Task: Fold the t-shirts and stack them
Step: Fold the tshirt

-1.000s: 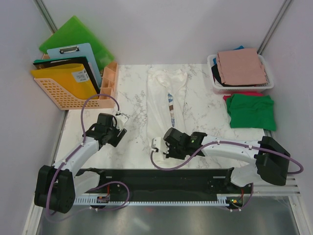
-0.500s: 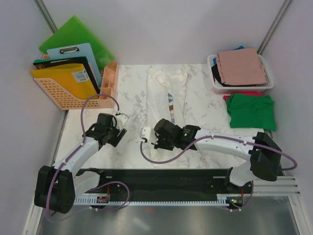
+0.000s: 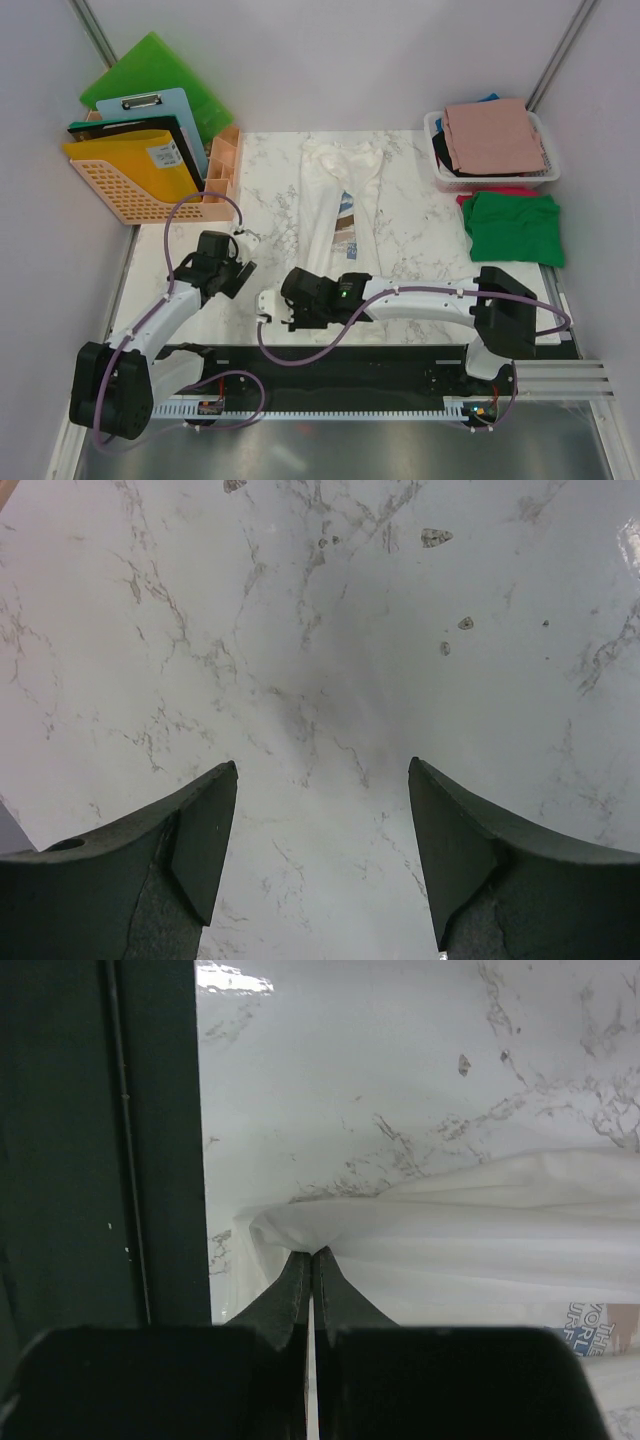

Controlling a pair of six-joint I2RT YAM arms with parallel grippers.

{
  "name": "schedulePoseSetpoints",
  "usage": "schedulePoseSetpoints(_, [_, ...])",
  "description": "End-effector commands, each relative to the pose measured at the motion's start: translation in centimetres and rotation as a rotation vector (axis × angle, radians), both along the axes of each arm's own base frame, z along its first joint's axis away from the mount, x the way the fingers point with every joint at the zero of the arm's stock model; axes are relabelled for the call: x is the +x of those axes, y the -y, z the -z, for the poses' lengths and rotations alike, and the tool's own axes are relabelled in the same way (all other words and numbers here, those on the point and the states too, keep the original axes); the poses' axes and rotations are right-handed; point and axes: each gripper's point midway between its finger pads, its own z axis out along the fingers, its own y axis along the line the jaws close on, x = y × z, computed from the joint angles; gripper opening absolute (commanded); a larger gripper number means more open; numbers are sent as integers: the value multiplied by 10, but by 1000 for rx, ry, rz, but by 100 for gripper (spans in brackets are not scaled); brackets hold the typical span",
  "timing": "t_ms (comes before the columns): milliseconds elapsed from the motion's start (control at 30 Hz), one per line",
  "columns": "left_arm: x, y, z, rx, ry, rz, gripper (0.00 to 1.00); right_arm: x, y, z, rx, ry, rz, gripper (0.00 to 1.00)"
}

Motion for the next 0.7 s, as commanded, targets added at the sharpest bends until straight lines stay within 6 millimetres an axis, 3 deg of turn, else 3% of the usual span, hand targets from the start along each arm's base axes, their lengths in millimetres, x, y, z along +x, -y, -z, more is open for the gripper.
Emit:
schedulePoseSetpoints(0, [17, 4, -15, -18, 70, -1, 77, -13, -29, -20, 77, -6, -50, 0])
schedulePoseSetpoints(267, [11, 4, -5, -22, 38, 5, 76, -15, -53, -39, 127, 19, -83, 0])
schedulePoseSetpoints(400, [4, 4, 3, -21, 20, 11, 77, -14, -53, -34, 116, 23, -83, 0])
schedulePoseSetpoints(667, [6, 6, 0, -28, 29, 19, 77, -16, -52, -38, 143, 16, -78, 0])
